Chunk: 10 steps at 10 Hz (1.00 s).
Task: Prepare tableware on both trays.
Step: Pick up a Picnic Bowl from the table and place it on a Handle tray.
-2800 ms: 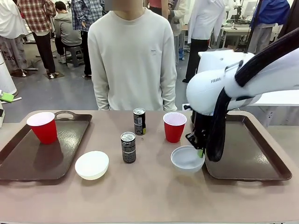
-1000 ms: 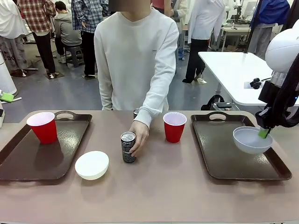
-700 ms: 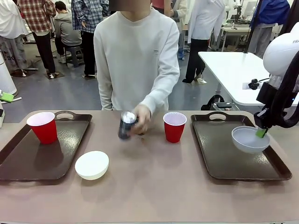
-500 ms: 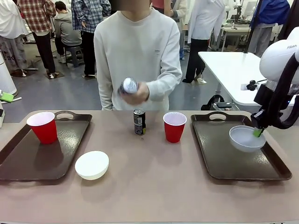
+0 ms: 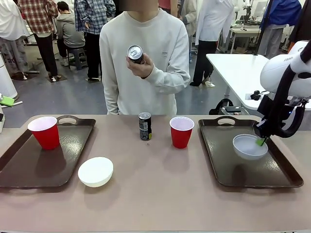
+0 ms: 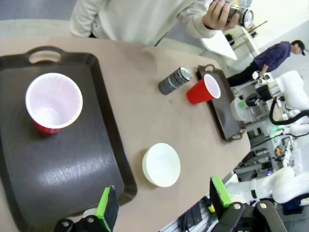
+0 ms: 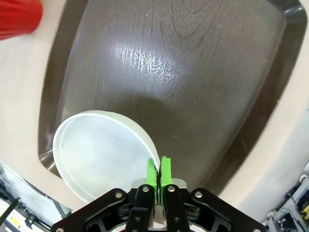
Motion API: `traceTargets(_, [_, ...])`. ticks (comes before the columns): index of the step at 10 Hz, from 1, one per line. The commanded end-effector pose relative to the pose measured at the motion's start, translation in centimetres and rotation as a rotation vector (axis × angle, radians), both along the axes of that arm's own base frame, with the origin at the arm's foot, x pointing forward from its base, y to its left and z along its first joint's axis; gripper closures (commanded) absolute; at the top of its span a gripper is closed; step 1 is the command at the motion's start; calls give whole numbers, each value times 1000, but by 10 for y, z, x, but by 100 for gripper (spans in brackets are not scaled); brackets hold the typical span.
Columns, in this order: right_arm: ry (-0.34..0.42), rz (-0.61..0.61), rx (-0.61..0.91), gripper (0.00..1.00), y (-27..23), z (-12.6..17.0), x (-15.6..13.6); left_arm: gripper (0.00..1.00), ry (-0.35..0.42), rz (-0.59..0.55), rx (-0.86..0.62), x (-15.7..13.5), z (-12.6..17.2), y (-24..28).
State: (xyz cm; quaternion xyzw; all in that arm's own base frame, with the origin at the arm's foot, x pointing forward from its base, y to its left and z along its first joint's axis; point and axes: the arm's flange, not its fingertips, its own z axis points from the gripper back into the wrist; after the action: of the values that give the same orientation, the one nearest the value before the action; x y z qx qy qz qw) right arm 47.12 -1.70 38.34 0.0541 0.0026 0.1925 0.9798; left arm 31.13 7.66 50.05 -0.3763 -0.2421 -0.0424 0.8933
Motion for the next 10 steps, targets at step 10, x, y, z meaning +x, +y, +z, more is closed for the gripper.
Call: traceTargets(10, [101, -1, -44, 96, 5, 43, -92, 0, 0, 1, -2, 0, 0, 1])
